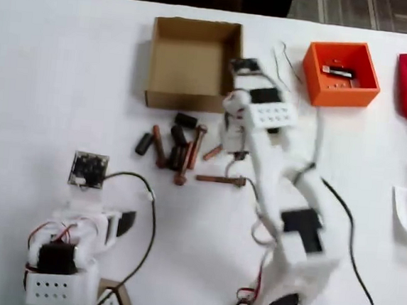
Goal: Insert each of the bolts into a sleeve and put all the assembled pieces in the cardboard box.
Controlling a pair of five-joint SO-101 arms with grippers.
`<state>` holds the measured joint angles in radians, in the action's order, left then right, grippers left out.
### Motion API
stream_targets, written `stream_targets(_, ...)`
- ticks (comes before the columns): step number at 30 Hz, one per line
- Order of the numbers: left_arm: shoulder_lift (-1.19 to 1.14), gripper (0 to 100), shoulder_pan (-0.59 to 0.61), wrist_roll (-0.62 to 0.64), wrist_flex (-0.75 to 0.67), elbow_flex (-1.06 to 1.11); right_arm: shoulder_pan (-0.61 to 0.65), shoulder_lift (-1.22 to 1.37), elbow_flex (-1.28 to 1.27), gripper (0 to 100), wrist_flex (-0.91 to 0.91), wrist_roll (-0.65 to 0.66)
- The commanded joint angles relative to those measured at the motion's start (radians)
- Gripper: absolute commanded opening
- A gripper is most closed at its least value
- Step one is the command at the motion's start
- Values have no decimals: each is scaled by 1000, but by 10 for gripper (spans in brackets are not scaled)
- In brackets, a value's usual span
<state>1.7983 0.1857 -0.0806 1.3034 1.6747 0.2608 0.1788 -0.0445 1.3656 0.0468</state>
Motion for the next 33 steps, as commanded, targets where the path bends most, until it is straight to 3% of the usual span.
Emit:
stream_targets(1,26,336,-5,-5,-15,19,-48,-320,-97,23,50,58)
stream_targets(7,26,336,-5,-5,-15,19,-136,-823,-379,23,31,189)
stream_targets(12,26,336,-5,-5,-15,19,-136,-1070,-520,23,41,203)
stream_targets(28,26,336,-57,-5,-20,19,-120,-1112,-559,23,38,199)
stream_targets(31,26,336,14,-6,-34,19,-120,-1112,-562,23,38,199)
stream_targets(33,26,336,104,-8,-164,19,-122,-1112,-575,23,38,199)
